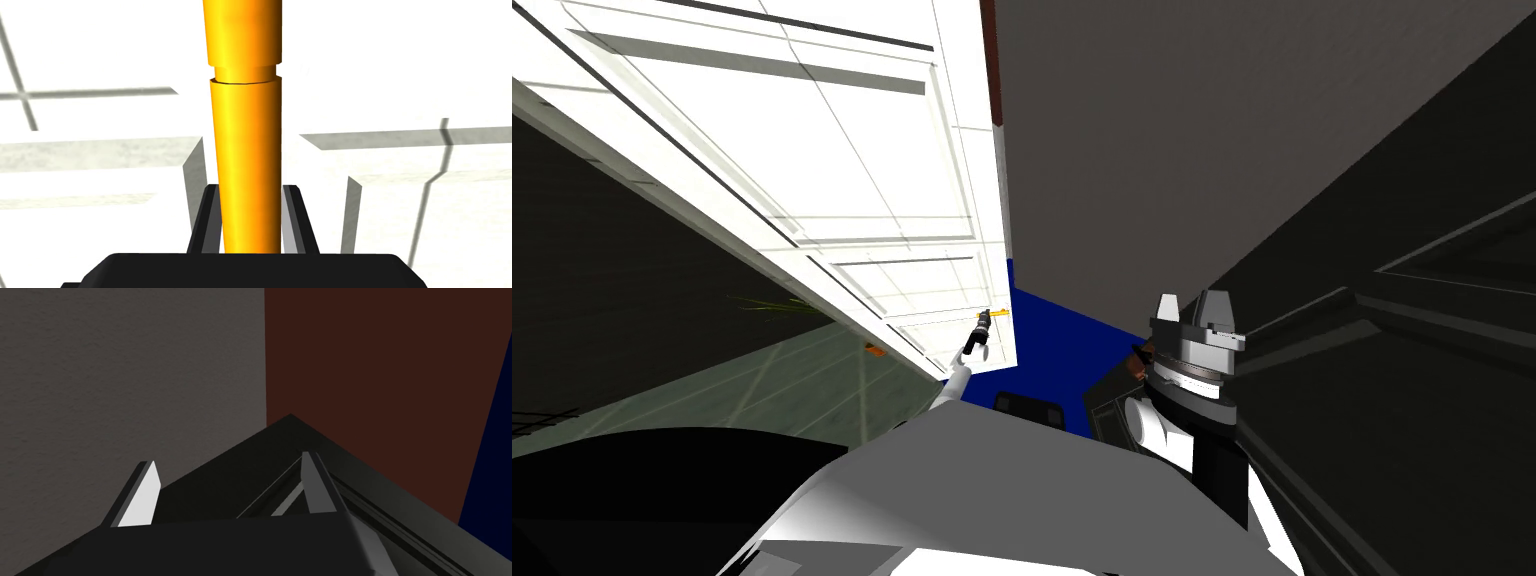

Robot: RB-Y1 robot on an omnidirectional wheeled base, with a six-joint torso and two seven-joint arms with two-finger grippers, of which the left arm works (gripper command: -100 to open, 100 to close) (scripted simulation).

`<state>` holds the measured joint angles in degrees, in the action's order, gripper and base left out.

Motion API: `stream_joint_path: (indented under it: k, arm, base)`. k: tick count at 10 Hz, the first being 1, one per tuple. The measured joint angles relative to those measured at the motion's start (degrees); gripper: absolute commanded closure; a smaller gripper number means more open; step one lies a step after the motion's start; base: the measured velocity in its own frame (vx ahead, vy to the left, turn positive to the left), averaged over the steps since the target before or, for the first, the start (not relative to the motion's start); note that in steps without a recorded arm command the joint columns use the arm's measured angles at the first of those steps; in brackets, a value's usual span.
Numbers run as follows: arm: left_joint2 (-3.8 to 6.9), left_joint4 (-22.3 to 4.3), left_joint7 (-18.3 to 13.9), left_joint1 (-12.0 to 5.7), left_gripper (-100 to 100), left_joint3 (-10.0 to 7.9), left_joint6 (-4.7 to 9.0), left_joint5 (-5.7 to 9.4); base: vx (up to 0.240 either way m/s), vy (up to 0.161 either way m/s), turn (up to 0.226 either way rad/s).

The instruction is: Push the door open

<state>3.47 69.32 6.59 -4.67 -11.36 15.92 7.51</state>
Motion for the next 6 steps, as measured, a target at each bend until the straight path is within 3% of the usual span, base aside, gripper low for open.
stream_joint_path:
  k: [2, 3, 4, 5, 6]
  arm:
    - [-0.68, -1.3, 2.3, -1.15, 100, -0.3, 0.63, 1.45]
    - [-0.82, -0.3, 3.6, -0.31, 100, -0.31, 0.56, 2.62]
    - [-0.95, -1.2, 4.8, -1.06, 100, -0.43, 0.69, 3.5]
    - [-1.52, -0.1, 6.2, -0.29, 100, -0.66, 0.78, 4.43]
    - [-1.14, -0.8, 7.1, -0.59, 100, -0.7, 1.33, 5.4]
  base:
    - [0.155, 0.02, 0.154]
    - [0.165, 0.045, 0.086]
    - [0.17, 0.016, 0.214]
    - [0.151, -0.011, 0.117]
    - [0.142, -0.009, 0.113]
